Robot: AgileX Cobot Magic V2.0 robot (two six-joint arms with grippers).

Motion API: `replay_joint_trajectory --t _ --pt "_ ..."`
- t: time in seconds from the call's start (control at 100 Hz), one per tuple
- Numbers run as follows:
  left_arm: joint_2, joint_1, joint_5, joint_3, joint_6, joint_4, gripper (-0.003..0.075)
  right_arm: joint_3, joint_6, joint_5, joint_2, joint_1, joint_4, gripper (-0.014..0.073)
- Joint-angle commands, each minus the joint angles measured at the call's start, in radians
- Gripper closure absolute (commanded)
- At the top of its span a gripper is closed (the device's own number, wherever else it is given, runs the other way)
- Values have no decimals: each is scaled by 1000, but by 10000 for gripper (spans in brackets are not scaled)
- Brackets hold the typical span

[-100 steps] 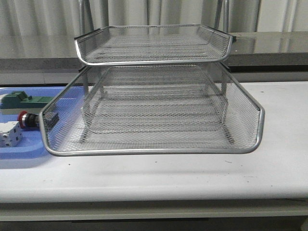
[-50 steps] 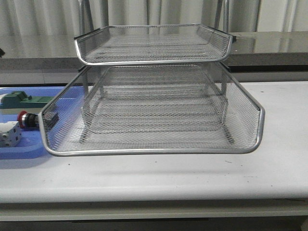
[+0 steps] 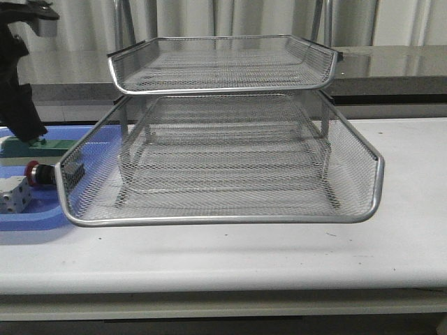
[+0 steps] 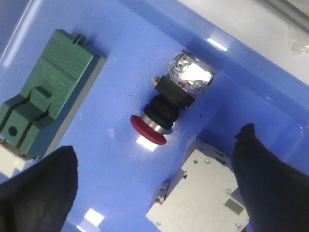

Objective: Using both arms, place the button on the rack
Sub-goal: 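Lower the left gripper into the blue bin and grasp the red-capped button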

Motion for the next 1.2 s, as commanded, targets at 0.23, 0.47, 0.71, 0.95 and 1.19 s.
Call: replay_joint_trajectory --t 0.23,0.47,0.71,0.95,1.19 --pt "27 -28 -45 -36 49 -17 100 -33 0 -59 14 -2 -14 662" --pt "49 -28 -92 -36 100 -10 100 -33 0 -59 14 -2 -14 662" --pt "49 -28 -114 -36 132 -10 100 -33 0 -59 14 -2 -14 662" --pt "84 -28 -117 -36 146 -18 100 -33 0 -59 14 -2 -14 662" --pt "131 -28 -121 -36 146 -23 100 -33 0 -59 14 -2 -14 662"
